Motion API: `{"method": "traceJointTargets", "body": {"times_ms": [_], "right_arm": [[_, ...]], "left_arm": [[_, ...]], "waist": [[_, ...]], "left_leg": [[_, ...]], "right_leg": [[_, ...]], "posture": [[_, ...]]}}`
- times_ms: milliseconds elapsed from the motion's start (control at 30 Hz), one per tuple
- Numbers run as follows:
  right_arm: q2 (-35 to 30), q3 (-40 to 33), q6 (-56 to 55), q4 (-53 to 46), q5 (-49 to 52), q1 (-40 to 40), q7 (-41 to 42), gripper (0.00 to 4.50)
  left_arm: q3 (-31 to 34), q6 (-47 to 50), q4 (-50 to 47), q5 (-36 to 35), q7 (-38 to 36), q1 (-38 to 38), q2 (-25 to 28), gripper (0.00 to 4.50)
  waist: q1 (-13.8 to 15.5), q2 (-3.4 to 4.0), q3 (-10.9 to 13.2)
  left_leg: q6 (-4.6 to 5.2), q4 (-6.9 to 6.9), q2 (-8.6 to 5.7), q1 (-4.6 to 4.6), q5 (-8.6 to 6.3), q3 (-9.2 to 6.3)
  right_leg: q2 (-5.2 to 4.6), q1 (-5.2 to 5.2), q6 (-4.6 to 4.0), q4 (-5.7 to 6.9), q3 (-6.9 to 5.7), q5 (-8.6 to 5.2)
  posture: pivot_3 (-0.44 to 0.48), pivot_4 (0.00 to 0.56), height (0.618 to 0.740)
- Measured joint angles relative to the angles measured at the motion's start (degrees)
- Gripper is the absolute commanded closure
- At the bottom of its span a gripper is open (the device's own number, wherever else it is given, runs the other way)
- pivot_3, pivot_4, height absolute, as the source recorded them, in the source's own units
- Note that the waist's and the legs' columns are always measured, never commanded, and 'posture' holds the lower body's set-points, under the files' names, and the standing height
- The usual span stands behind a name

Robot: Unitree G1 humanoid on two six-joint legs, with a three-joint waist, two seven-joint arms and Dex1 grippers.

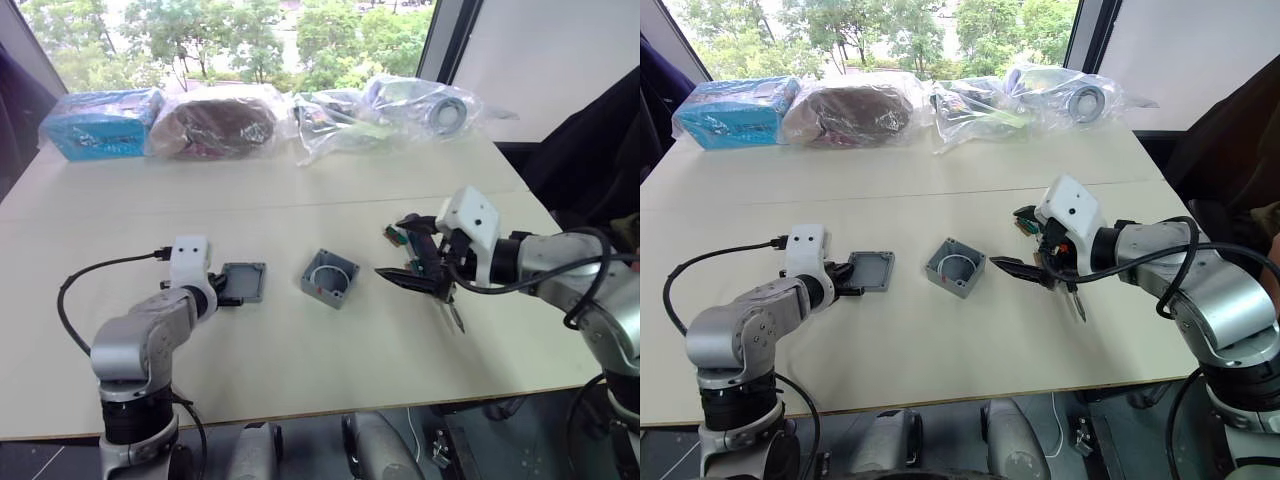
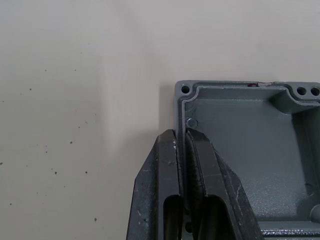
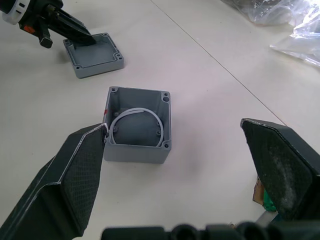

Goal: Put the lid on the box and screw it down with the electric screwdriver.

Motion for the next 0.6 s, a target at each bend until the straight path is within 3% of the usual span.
{"method": "traceJointTargets", "body": {"times_ms": [300, 400, 500, 600], "right_arm": [[10.93, -4.33, 11.91, 2.83, 12.18, -5.69, -6.13, 0.0], [16.88, -7.96, 18.25, 5.82, 18.48, -9.41, -11.51, 0.0], [26.76, -11.24, 25.48, 11.91, 24.89, -16.47, -21.23, 0.0], [31.93, -13.0, 30.18, 15.29, 28.92, -20.25, -28.09, 0.0]], "left_arm": [[6.67, -15.06, 6.89, -4.98, -5.31, -12.06, -1.29, 4.47], [5.38, -20.78, 8.51, -6.51, -8.44, -13.01, -1.34, 4.47], [0.21, -28.64, 9.99, -7.24, -13.31, -14.28, -1.0, 4.47], [-4.52, -34.01, 10.82, -7.32, -16.74, -14.33, -0.53, 4.47]], "waist": [[-0.02, -0.14, 0.08], [-0.28, -0.13, 0.08], [-0.41, -0.11, 0.09], [-0.28, -0.09, 0.08]], "left_leg": [[-0.03, -0.01, -0.02, -0.23, 0.02, 0.0], [-0.03, -0.1, 0.01, -0.33, 0.02, 0.03], [-0.03, -0.1, 0.02, -0.48, 0.02, -0.03], [-0.03, -0.11, 0.02, -0.6, 0.02, -0.05]], "right_leg": [[-0.05, -0.02, -0.1, -0.31, 0.01, 0.2], [-0.05, -0.05, 0.04, -0.49, 0.01, 0.29], [-0.04, -0.17, 0.01, -0.48, -0.03, 0.32], [-0.05, -0.21, 0.02, -0.56, -0.06, 0.32]], "posture": [[0.0, 0.15, 0.74], [0.0, 0.15, 0.74], [0.0, 0.15, 0.74], [0.0, 0.15, 0.74]]}}
